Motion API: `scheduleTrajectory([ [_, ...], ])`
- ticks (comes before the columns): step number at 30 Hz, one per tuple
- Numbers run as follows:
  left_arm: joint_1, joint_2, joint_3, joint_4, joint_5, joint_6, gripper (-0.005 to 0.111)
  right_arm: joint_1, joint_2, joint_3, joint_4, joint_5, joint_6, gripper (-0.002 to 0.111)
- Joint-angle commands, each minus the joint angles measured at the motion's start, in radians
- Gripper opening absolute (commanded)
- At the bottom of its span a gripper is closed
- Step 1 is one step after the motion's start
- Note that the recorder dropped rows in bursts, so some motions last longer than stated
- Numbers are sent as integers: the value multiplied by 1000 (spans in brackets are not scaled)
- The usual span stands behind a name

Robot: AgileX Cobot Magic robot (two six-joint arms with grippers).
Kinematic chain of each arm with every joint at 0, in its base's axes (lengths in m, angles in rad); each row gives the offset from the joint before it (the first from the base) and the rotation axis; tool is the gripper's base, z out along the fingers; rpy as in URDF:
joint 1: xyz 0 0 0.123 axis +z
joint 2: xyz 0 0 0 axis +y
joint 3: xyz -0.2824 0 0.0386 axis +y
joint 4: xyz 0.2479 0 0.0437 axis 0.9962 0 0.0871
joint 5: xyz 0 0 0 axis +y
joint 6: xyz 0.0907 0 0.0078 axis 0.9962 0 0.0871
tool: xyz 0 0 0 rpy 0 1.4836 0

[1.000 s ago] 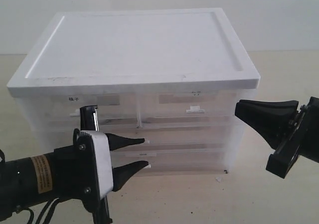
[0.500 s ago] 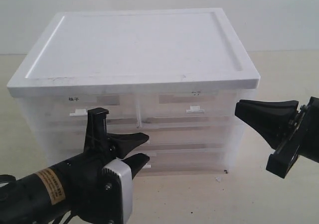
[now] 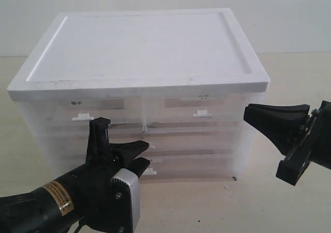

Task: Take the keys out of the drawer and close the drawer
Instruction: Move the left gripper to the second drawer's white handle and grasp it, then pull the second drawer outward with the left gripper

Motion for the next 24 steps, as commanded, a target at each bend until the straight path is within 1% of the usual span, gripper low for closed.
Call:
scheduleTrajectory([
  [1, -6, 11, 2, -41, -88, 9, 29, -2, 1, -3, -4, -5, -11, 0],
  [4, -6, 11, 2, -41, -91, 24, 29, -2, 1, -3, -4, -5, -11, 0],
  [6, -6, 11, 2, -41, -87, 24, 24, -2, 1, -3, -4, -5, -11, 0],
  [9, -6, 11, 2, -41, -50, 24, 6, -2, 1, -3, -4, -5, -11, 0],
  [17, -11, 11, 6, -41, 24, 34, 4, -2, 1, -3, -4, 2, -11, 0],
  [19, -29, 11, 13, -50, 22, 34, 4, -2, 1, -3, -4, 2, -11, 0],
  [21, -61, 11, 19, -68, 18, 45, 4, -2, 1, -3, -4, 2, -11, 0],
  [22, -103, 11, 19, -118, 17, 82, 4, -2, 1, -3, -4, 2, -11, 0],
  [23, -127, 11, 19, -149, 17, 96, 4, -2, 1, -3, -4, 2, -11, 0],
  [24, -176, 11, 19, -248, 9, 131, 4, -2, 1, -3, -4, 2, -11, 0],
])
